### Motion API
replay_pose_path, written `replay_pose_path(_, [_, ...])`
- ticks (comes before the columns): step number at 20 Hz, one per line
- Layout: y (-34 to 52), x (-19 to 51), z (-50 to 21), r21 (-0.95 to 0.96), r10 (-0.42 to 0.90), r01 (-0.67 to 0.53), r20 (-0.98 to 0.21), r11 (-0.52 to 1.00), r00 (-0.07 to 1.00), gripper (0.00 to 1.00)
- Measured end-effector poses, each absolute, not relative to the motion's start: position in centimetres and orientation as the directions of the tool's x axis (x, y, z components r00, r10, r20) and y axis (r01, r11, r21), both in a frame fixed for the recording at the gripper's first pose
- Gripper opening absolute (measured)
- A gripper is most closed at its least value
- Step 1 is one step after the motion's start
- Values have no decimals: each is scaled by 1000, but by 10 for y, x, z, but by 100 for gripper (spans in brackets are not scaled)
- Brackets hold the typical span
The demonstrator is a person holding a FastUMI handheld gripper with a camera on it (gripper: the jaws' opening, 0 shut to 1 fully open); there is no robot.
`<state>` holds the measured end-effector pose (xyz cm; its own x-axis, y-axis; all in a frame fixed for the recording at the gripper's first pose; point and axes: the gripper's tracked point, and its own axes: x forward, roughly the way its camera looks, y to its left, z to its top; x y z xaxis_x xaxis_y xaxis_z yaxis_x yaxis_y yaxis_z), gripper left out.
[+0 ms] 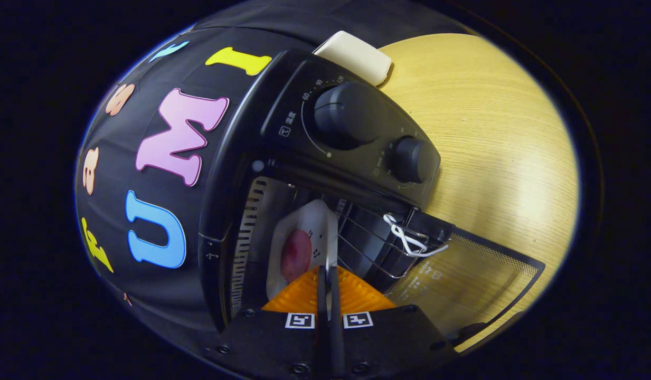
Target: Open the toaster oven, put the food inside, and close the toaster oven door.
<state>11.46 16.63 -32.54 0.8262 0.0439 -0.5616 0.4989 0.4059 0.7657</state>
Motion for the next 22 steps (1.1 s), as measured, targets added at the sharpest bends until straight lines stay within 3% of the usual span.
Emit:
replay_pose_path(4, [166,108,-324,738,29,486,-562,468,826,6])
replay_pose_path(8, [167,110,-309,764,46,442,-521,470,852,17])
replay_pose_path(10, [173,96,-312,748,73,447,-547,491,834,37])
replay_pose_path(12, [185,84,-308,744,117,424,-551,516,826,77])
replay_pose_path(13, [186,78,-308,730,111,428,-562,533,820,89])
replay_pose_path(14, [185,71,-306,721,114,427,-569,546,815,91])
replay_pose_path(15, [187,65,-303,718,124,420,-571,555,812,99])
replay_pose_path(22, [195,27,-279,632,182,297,-579,716,795,98])
